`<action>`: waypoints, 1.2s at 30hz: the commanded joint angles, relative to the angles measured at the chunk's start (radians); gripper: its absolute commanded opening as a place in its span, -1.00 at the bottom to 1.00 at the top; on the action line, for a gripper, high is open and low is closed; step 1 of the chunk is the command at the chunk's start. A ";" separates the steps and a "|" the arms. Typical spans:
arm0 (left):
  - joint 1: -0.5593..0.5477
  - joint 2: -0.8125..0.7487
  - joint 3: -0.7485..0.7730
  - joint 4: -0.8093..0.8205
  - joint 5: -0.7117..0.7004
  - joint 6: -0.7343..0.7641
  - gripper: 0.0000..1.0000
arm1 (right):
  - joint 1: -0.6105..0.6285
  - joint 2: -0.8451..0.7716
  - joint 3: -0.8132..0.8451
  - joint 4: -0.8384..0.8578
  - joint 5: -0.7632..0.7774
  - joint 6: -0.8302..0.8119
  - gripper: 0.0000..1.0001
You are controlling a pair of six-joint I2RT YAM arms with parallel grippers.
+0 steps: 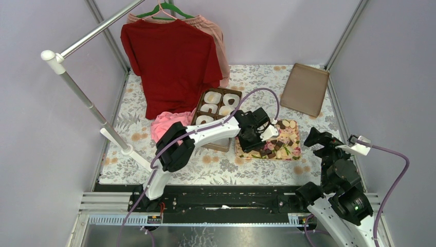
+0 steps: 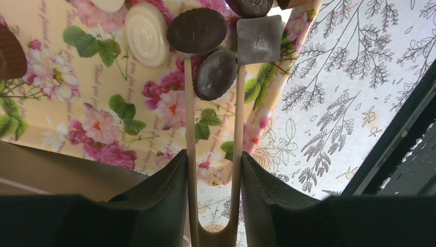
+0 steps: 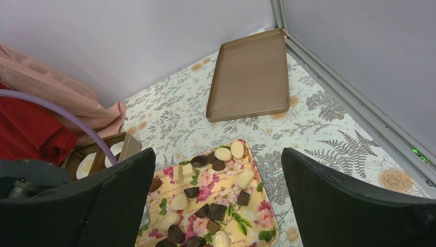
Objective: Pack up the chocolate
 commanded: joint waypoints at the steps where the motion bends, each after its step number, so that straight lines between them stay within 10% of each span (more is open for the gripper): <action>1: -0.005 0.008 0.041 0.006 0.019 0.021 -0.14 | 0.004 -0.006 0.000 0.031 0.030 -0.009 1.00; 36: 0.116 -0.316 -0.173 -0.018 -0.251 -0.283 -0.59 | 0.004 -0.002 0.000 0.023 0.024 -0.006 1.00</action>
